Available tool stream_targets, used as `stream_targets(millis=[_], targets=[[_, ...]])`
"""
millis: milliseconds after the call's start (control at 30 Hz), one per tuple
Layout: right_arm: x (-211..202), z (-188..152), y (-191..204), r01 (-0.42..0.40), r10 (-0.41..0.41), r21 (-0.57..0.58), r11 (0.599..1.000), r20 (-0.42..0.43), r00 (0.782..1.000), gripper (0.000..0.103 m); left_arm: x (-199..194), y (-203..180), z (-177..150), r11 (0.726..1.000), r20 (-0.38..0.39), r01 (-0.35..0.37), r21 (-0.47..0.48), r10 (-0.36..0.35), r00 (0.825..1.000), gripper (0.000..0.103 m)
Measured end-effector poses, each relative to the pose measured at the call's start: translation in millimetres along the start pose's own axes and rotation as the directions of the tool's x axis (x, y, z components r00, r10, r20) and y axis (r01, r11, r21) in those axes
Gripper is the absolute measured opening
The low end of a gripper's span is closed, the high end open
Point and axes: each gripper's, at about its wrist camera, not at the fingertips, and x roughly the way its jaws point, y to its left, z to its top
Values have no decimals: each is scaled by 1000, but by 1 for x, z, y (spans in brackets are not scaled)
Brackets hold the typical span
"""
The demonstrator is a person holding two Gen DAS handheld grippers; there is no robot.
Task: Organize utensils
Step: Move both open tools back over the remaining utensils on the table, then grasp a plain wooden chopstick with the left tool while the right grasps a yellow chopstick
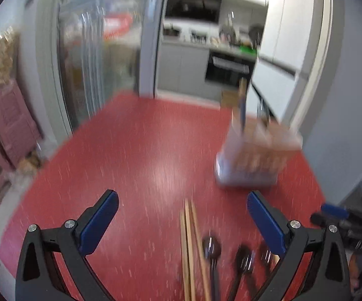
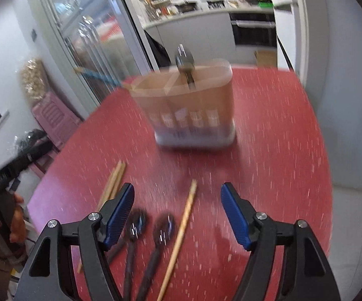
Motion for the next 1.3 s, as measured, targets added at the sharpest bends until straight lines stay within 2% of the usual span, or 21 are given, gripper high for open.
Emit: stream_targets(millis=[67,233,367,533,700,1000,1300], targets=[[9,-16,-2,21,-20,27,999,-49,999,75,12,2,-20,1000,-53,-13,2,13,998,103],[23,-53,-4,71,-65,44,996,-130,989,75,38,7,-73,998,-181,-57,-4,55,982,103],[33,-65,-7,106,-92,69,992,-184,979,74,43,6,-90,997,-210,-73,18,75,975,103],[38,-66,-6,128,-111,75,989,-199,974,74,44,13,-91,995,-208,-98,6,97,973,103],[42,-64,4,152,-141,35,988,-205,968,74,51,13,-89,992,-232,-124,30,127,964,103],[57,-65,13,200,-197,-13,980,-237,951,70,65,23,-88,991,-262,-131,12,130,956,103],[66,-68,26,244,-261,-97,965,-237,936,69,74,21,-83,992,-261,-124,15,124,957,103]])
